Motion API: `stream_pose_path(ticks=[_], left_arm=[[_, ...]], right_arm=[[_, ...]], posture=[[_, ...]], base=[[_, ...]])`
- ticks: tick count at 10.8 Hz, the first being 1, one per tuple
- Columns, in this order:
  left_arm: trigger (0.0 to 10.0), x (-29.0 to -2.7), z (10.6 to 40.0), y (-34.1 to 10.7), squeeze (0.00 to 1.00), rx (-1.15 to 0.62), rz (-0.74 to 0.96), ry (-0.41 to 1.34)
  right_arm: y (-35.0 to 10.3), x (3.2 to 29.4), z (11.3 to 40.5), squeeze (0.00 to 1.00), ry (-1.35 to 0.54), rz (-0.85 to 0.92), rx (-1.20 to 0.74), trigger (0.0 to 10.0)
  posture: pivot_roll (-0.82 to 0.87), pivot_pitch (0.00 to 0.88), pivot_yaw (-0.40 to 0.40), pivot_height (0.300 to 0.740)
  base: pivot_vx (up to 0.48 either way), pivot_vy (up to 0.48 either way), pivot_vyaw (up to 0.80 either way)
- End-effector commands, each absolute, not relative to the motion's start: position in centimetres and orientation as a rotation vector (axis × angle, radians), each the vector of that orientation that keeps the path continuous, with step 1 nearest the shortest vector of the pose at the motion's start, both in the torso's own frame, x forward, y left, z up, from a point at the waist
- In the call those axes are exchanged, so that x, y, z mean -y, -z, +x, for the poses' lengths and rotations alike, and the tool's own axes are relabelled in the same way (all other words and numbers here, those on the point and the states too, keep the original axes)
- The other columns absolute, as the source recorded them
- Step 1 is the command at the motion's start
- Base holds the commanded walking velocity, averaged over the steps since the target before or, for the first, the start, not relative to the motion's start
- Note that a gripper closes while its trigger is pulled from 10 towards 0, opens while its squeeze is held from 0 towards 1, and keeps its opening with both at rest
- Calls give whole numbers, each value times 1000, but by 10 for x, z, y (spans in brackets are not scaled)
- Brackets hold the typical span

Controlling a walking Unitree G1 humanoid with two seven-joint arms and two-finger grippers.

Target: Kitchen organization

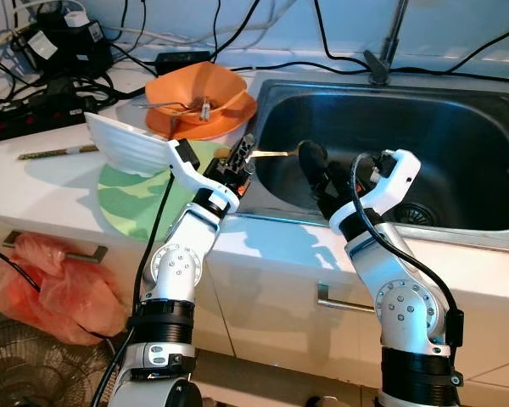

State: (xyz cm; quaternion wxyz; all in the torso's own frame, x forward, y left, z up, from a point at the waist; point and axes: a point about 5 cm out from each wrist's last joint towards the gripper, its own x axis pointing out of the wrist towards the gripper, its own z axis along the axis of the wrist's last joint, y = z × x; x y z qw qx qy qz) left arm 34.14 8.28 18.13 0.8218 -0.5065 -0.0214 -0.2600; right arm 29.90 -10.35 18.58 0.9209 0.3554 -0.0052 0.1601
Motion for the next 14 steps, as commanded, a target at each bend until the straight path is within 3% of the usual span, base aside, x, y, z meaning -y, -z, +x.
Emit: stream_pose_path(ticks=[1,4,6,8,14], left_arm=[[0,-65,347,-215,0,136,-1148,625],[0,-62,352,-225,0,192,-1064,623],[0,-59,353,-215,0,134,-1061,635],[0,-35,347,-202,0,36,-1126,678],[0,-13,343,-185,0,-91,-1265,758]], right_arm=[[-184,96,299,0,-359,779,-31,10000],[-179,93,302,0,-397,749,-66,10000],[-172,92,306,0,-391,771,-77,10000],[-170,89,315,0,-392,877,-63,10000],[-186,87,323,0,-388,1064,8,10000]], posture=[[-9,61,64,740],[-14,60,65,740],[-18,68,73,740],[-14,71,83,740],[-41,64,89,740]], base=[[0,0,0],[0,0,0],[0,0,0],[0,0,0],[0,0,0]])
